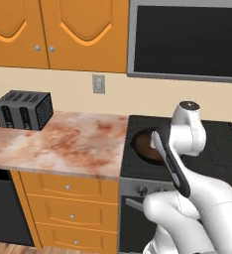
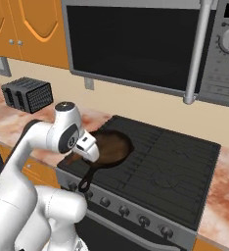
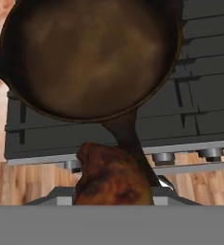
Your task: Take the chicken drumsticks from the pan and place one on each plate on the dining counter.
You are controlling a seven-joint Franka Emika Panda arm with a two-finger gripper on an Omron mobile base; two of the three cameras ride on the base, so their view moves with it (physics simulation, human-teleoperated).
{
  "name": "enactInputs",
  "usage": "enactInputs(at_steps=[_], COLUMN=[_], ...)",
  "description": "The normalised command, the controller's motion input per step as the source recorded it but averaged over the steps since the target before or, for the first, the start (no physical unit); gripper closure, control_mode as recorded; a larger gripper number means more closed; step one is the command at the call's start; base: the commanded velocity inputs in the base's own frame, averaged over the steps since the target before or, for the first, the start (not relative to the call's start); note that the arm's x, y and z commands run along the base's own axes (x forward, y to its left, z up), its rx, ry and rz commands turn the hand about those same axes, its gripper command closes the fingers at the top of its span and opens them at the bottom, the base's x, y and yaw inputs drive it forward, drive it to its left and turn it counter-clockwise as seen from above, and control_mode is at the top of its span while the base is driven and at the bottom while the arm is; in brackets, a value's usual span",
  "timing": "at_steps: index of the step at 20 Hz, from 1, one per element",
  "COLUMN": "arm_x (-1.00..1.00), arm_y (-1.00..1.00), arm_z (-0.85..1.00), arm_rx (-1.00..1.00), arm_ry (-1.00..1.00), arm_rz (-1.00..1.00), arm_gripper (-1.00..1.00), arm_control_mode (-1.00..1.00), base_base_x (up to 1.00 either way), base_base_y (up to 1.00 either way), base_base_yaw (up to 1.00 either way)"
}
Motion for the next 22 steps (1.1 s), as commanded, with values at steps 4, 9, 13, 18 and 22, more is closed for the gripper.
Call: enactInputs(at_steps=[4,9,13,18,22], arm_x=[-0.04,-0.07,0.0,0.0,0.0], arm_y=[0.0,0.0,0.0,0.0,0.0], arm_z=[0.0,0.0,0.0,0.0,0.0], arm_rx=[0.0,0.0,0.0,0.0,0.0], arm_ry=[0.0,0.0,0.0,0.0,0.0], arm_rz=[0.0,0.0,0.0,0.0,0.0], arm_gripper=[1.0,1.0,1.0,1.0,1.0], arm_control_mode=[-1.0,1.0,1.0,1.0,1.0], base_base_x=[0.0,-0.51,-0.75,-0.2,-0.07], base_base_y=[0.0,0.0,0.18,0.04,0.0], base_base_yaw=[0.0,0.11,0.56,1.0,1.0])
